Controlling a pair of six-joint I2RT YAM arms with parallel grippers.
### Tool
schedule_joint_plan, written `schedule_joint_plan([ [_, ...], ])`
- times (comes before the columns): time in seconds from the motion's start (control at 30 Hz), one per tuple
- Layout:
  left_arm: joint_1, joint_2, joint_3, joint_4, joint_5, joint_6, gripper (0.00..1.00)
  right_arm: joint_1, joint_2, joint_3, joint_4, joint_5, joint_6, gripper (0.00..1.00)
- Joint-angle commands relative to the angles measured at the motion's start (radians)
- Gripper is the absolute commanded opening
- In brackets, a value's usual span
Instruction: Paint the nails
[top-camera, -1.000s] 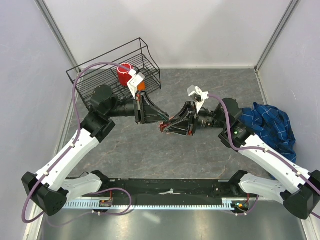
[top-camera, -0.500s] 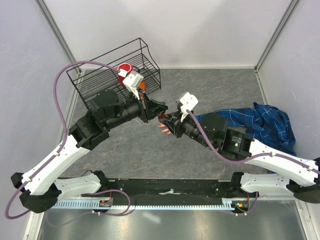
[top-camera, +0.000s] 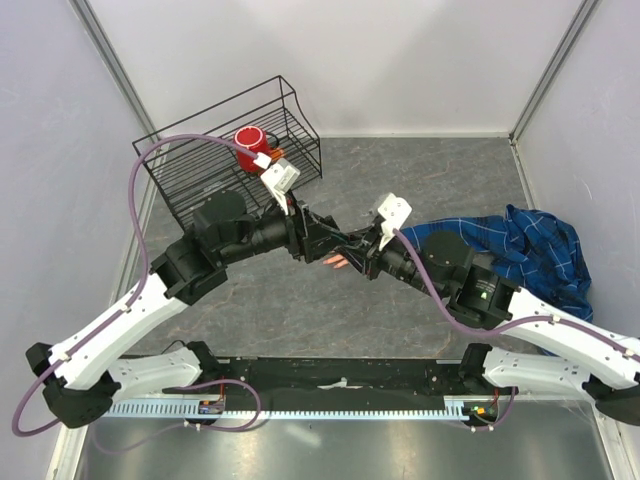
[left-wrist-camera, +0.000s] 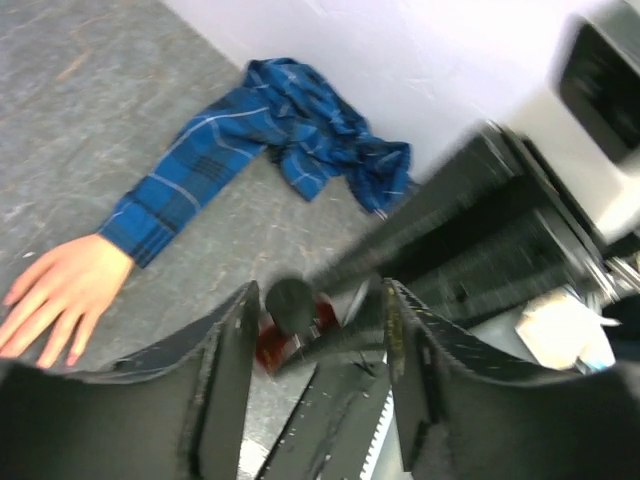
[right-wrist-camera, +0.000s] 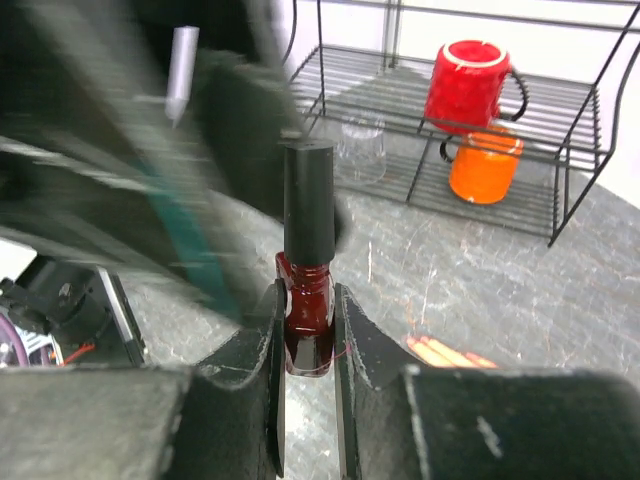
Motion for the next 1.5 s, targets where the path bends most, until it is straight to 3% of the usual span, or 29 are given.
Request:
schedule_joint_plan([
  [0.0, -0.001, -0.07, -0.012, 0.085, 0.1, 0.01, 0.64, -0.07, -0.035, -0.023, 0.088, -0.156, 0.03, 0.0],
  [0.03, -0.001, -0.075, -0.012, 0.084, 0.102, 0.011, 0.64, -0.08, -0.035, -0.03, 0.088, -0.176, 0.03, 0.0],
  [0.07, 0.001, -0.087, -0.008, 0.077, 0.099, 0.013, 0.74, -0.089, -0.035, -0.031, 0.088, -0.195, 0.033, 0.0],
  [0.13, 0.006, -0.09, 0.008, 0.027, 0.07, 0.026, 0.82, -0.104, -0.032, -0.036, 0.086, -0.242, 0.037, 0.0],
  [0.27, 0.021, -0.064, 0.135, -0.148, -0.031, 0.045, 0.84, -0.12, -0.027, -0.037, 0.08, -0.308, 0.04, 0.0],
  [0.47, 0.036, 0.029, 0.303, -0.384, -0.059, 0.049, 0.72, -0.126, -0.021, -0.037, 0.077, -0.344, 0.043, 0.0],
  [0.57, 0.038, 0.078, 0.375, -0.476, -0.054, 0.045, 0.59, -0.126, -0.019, -0.036, 0.074, -0.344, 0.039, 0.0],
  [0.67, 0.038, 0.109, 0.406, -0.513, -0.019, 0.048, 0.57, -0.127, -0.015, -0.033, 0.072, -0.344, 0.034, 0.0],
  [0.9, 0.038, 0.143, 0.406, -0.521, 0.057, 0.069, 0.62, -0.127, -0.01, -0.022, 0.065, -0.351, 0.025, 0.0],
  [1.47, 0.038, 0.161, 0.393, -0.507, 0.05, 0.094, 0.38, -0.127, -0.001, -0.02, 0.066, -0.354, 0.022, 0.0],
])
